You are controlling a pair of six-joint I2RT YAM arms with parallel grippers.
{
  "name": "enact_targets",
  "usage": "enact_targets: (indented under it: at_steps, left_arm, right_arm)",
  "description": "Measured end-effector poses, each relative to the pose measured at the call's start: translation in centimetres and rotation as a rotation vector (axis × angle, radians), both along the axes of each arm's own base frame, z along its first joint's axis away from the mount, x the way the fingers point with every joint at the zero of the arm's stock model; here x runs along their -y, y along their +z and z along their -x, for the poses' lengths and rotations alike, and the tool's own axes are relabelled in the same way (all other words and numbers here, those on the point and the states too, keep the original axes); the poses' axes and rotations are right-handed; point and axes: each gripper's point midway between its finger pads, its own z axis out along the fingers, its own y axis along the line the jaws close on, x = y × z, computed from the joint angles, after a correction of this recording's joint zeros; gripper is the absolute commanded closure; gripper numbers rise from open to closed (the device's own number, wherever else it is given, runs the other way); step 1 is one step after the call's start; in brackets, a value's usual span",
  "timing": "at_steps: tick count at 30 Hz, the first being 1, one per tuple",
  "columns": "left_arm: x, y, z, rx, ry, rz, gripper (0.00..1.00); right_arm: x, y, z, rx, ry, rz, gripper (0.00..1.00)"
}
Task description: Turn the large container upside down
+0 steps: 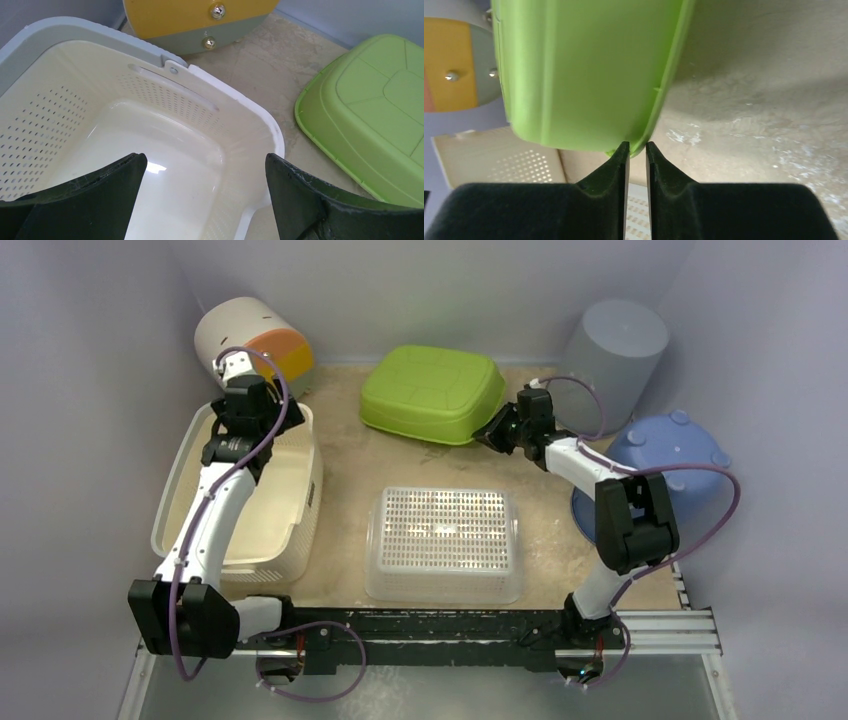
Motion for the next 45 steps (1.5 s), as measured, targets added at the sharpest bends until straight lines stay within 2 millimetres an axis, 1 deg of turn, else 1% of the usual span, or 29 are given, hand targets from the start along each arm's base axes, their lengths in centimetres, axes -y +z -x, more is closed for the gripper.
enact_targets:
  at_steps: [2,4,11,13,15,16,18,20,21,24,26,29,31,33,34,36,37,39,43,45]
  left_arm:
    - [0.1,-0.1,-0.2,0.002,-0.004,0.002,0.09]
    - [0.1,-0.1,-0.3,0.001,-0.006,0.004,0.09]
    - [0.1,-0.2,-0.4,0.0,-0.006,0.003,0.09]
    - [0.1,-0.2,-0.4,0.0,-0.006,0.003,0.09]
    - [0.1,-0.2,-0.4,0.0,-0.006,0.003,0.1]
    - [0.1,-0.3,-0.4,-0.001,-0.006,0.003,0.1]
    - [0.2,-0.3,-0.5,-0.004,-0.006,0.003,0.13]
    - [0.3,-0.1,-1.0,-0.003,-0.01,0.006,0.14]
    - [0.4,0.2,-1.3,-0.001,-0.014,0.008,0.14]
    - [1.1,2.0,-3.1,0.02,-0.043,0.015,0.14]
    - [1.9,4.1,-4.4,0.046,-0.065,0.01,0.14]
    - [3.6,7.6,-6.1,0.114,-0.104,0.008,0.16]
    - [4.5,9.4,-6.8,0.152,-0.126,0.009,0.17]
    - [5.2,10.4,-7.7,0.174,-0.143,0.015,0.17]
    - [5.6,10.6,-8.4,0.176,-0.152,0.019,0.18]
    - [6.7,10.1,-9.9,0.165,-0.17,0.027,0.18]
    - [7.6,9.3,-11.0,0.149,-0.182,0.035,0.18]
    - [9.6,6.6,-12.9,0.093,-0.21,0.039,0.19]
    - [14.1,0.5,-15.8,-0.057,-0.254,0.008,0.2]
    - [15.7,-1.5,-17.0,-0.099,-0.25,-0.005,0.2]
  right_arm:
    - [0.5,-0.4,0.3,-0.019,0.007,0.049,0.73]
    - [0.9,-0.2,0.2,-0.021,0.012,0.09,0.71]
    - [2.2,2.1,-1.4,0.052,0.024,0.221,0.69]
    - [2.2,3.0,-2.0,0.088,0.053,0.262,0.69]
    - [1.6,4.1,-3.3,0.126,0.099,0.299,0.68]
    - [1.1,4.9,-4.3,0.148,0.126,0.32,0.68]
    - [-0.6,6.6,-6.8,0.216,0.179,0.353,0.68]
    - [-2.7,7.5,-8.2,0.269,0.23,0.374,0.68]
    - [-3.4,7.6,-8.4,0.282,0.25,0.379,0.68]
    - [-5.1,7.3,-7.5,0.288,0.31,0.394,0.67]
    - [-5.6,7.4,-7.2,0.295,0.331,0.4,0.67]
    - [-5.4,7.7,-7.2,0.309,0.34,0.417,0.67]
    - [-5.0,8.1,-7.2,0.316,0.341,0.428,0.66]
    - [-4.5,8.5,-7.1,0.324,0.34,0.444,0.66]
    - [-4.3,8.8,-7.0,0.329,0.339,0.45,0.66]
    - [-4.0,9.7,-6.9,0.344,0.333,0.46,0.65]
    - [-3.8,10.4,-6.7,0.355,0.33,0.465,0.65]
    - [-3.6,11.7,-6.3,0.38,0.328,0.471,0.64]
    - [-3.1,14.1,-5.4,0.424,0.329,0.486,0.63]
    - [-2.9,14.9,-5.2,0.441,0.329,0.492,0.63]
